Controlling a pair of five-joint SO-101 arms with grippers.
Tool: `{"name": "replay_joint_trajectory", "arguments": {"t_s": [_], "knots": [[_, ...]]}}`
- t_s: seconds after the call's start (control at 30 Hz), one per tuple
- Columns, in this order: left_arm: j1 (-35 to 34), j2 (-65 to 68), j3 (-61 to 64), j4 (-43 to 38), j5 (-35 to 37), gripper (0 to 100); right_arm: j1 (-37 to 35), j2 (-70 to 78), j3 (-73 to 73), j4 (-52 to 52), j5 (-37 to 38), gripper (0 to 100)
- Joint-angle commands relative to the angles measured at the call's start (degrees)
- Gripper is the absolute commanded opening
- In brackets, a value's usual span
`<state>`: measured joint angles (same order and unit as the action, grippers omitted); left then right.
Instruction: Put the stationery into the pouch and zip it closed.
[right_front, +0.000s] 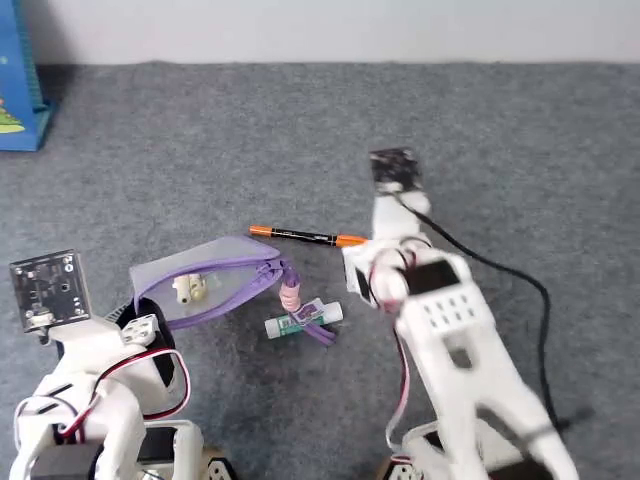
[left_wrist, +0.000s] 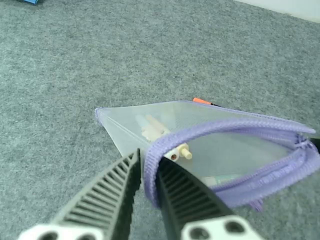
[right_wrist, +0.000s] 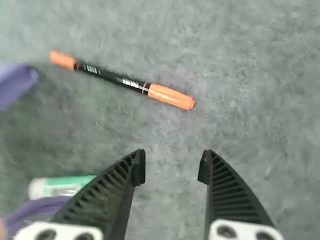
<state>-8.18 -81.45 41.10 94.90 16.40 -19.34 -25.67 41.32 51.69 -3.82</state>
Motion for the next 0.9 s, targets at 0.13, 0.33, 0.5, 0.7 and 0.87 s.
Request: {"name": "replay_joint_trajectory", "arguments": {"t_s": [0.13,0.33,0.5,0.7,0.87], "knots": [[0.0,-0.18,0.04,-0.88,0.53,1,0.57,20.97,-15.91,0.48,17.85,18.4],[0.0,-0.18,0.04,-0.88,0.53,1,3.12,35.3,-28.13,0.48,29.98,18.4],[0.0,-0.18,0.04,-0.88,0.53,1,4.09,44.97,-35.52,0.48,37.89,18.4],[0.0,-0.18,0.04,-0.88,0.53,1,2.77,53.05,-39.82,0.48,41.67,18.0],[0.0,-0.18,0.04,-0.88,0.53,1,2.42,54.64,-40.0,0.66,41.67,17.5]]}}
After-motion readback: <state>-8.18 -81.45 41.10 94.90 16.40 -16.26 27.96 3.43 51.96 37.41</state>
